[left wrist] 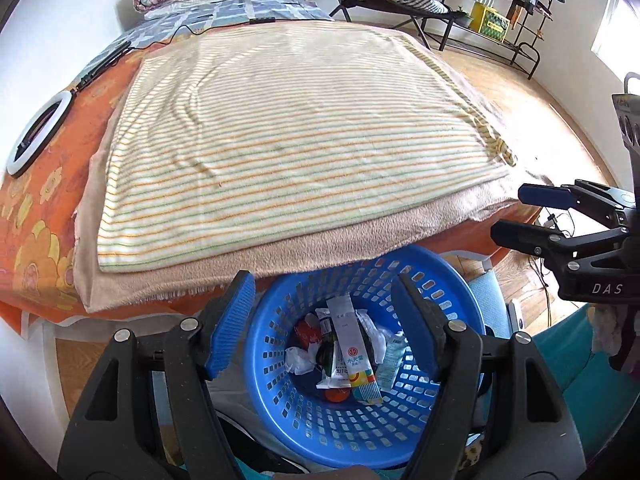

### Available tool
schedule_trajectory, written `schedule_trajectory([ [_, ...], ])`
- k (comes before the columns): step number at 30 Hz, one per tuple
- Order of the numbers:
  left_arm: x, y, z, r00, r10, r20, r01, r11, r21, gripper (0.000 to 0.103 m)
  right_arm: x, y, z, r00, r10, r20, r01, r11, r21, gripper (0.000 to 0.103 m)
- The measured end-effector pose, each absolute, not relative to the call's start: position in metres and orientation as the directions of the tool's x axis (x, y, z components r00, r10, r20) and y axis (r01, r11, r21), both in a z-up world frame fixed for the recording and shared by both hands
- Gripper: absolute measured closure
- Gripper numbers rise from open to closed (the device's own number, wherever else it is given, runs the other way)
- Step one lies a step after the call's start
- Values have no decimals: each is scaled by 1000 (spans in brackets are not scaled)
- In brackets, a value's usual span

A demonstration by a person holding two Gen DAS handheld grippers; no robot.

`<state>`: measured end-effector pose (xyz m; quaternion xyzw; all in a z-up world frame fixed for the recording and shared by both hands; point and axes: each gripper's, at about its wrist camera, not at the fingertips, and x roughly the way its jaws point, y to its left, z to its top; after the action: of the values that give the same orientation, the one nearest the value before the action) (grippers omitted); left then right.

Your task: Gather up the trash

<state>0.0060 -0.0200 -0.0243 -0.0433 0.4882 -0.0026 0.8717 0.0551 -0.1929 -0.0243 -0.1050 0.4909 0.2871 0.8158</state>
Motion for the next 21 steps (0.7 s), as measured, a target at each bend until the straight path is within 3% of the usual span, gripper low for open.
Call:
schedule_trajectory([
  [2, 10, -17, -11, 551, -34, -834, -37, 997, -65, 30, 61, -191, -17, 368, 372, -852, -574, 812, 107, 31],
  [6, 21, -11, 17, 609, -12, -793, -41, 998, -47, 18, 74, -187, -1, 398, 392, -829, -578, 809, 105, 31],
  [21, 62, 13, 55, 695, 33, -718, -80, 996, -32, 14, 118, -172, 32, 495, 492, -716, -600, 790, 128, 31],
])
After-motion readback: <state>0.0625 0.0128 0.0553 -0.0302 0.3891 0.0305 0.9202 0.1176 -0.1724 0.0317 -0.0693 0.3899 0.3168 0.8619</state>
